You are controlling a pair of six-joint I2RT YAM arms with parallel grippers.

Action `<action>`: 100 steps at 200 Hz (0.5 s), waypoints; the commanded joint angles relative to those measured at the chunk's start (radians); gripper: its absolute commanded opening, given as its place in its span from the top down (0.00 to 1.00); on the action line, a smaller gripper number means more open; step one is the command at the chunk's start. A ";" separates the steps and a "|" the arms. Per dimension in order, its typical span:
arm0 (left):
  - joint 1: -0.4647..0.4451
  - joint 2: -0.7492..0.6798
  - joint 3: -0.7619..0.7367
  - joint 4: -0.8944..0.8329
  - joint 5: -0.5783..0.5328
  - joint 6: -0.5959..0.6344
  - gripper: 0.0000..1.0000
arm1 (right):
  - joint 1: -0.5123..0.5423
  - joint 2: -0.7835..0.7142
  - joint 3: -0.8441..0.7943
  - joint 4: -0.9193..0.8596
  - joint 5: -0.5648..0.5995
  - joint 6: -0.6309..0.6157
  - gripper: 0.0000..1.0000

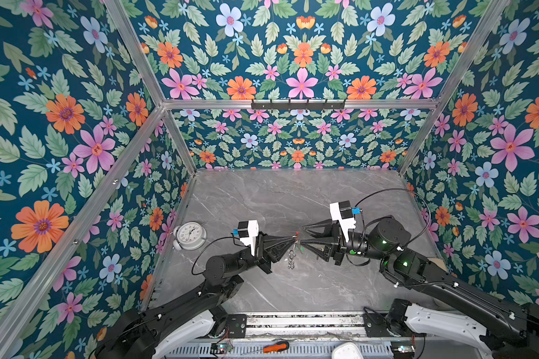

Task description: Remove the keys from the keyring

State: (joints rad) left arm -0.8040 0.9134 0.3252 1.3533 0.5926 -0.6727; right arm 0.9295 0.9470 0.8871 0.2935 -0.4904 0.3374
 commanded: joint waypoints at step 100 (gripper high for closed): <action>0.001 0.002 -0.008 0.058 -0.024 -0.001 1.00 | 0.002 0.052 0.020 -0.048 -0.050 0.004 0.71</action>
State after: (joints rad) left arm -0.8040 0.9157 0.3168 1.3609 0.5743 -0.6746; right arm 0.9302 0.9943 0.9009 0.2417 -0.5083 0.3363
